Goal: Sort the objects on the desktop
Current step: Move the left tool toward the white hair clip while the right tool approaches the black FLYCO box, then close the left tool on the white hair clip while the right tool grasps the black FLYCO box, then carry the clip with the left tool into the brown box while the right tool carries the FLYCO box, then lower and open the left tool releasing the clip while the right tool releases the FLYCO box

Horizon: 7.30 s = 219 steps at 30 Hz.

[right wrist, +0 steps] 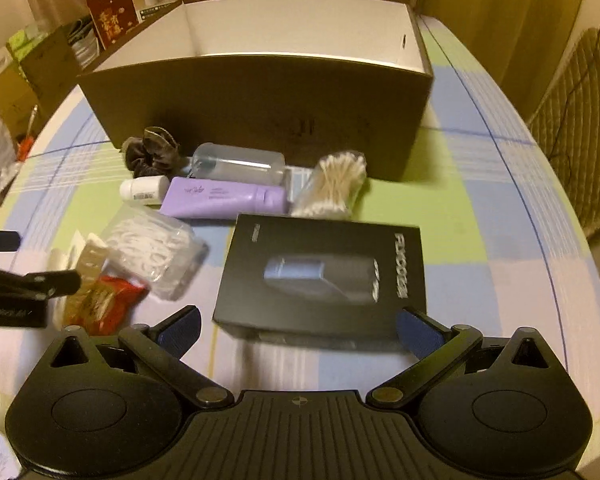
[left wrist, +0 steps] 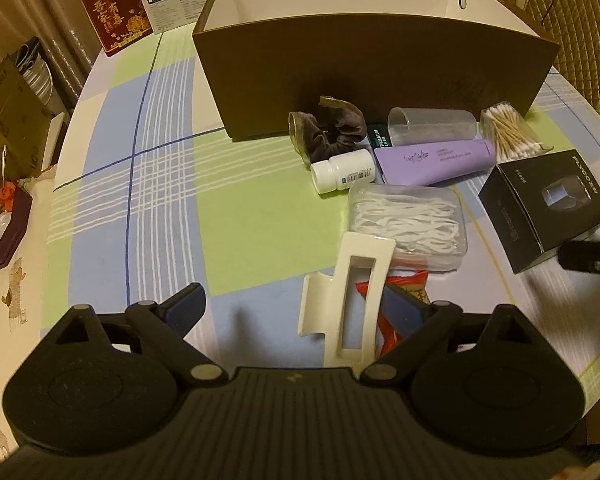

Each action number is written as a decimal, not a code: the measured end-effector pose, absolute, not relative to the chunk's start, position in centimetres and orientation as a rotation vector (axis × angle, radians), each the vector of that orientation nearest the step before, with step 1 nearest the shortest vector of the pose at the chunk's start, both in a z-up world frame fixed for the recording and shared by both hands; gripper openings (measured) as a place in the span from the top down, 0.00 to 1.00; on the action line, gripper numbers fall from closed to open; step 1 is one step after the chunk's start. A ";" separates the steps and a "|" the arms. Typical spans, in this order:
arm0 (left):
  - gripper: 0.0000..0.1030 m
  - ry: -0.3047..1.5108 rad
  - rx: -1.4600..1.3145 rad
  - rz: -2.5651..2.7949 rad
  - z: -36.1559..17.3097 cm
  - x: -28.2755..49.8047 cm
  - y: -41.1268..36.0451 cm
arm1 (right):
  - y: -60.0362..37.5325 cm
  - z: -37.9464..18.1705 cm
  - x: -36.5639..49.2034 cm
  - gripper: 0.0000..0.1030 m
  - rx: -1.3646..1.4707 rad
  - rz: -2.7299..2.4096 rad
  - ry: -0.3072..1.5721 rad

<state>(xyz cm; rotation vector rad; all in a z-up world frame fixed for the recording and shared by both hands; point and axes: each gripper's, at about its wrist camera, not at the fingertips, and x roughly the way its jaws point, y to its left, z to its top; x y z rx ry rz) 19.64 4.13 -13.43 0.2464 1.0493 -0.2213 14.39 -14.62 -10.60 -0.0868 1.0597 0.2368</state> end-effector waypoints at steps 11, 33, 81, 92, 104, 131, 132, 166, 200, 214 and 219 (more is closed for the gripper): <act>0.09 1.067 0.228 -0.169 -13.6 20.4 3.9 | -20.1 -11.3 14.8 0.02 -0.047 0.063 1.062; 0.10 1.087 0.211 -0.111 -12.9 18.3 5.8 | -21.0 -10.9 20.1 0.02 -0.579 0.932 0.977; 0.31 1.062 0.199 -0.185 -14.8 19.2 3.9 | -20.2 -10.8 11.0 0.26 -0.213 0.470 1.038; 0.62 1.054 0.195 -0.207 -15.3 18.9 4.5 | -19.3 -10.7 11.8 0.25 -0.224 0.457 1.034; 0.65 1.101 0.155 -0.110 -15.5 17.1 8.4 | -16.4 -13.0 13.5 0.25 -0.336 0.461 1.039; 0.65 0.909 0.136 -0.220 -8.1 19.6 6.1 | -21.5 -6.7 15.3 0.26 0.022 0.376 0.961; 0.65 0.894 0.137 -0.231 -7.6 19.9 5.7 | -21.5 -6.2 15.4 0.26 0.027 0.378 0.949; 0.65 0.829 0.164 -0.255 -3.5 46.8 -0.7 | -13.4 -1.8 40.7 0.26 0.047 0.182 0.875; 0.56 0.970 0.312 -0.218 -12.0 56.7 -3.2 | -11.6 -8.1 47.8 0.26 -0.109 0.018 0.992; 0.36 0.894 0.204 -0.257 -8.2 53.4 -1.6 | -13.2 -6.0 43.5 0.08 -0.059 0.174 0.891; 0.25 0.850 0.181 -0.272 -6.3 50.1 -0.7 | -13.8 -4.7 40.2 0.02 -0.025 0.230 0.862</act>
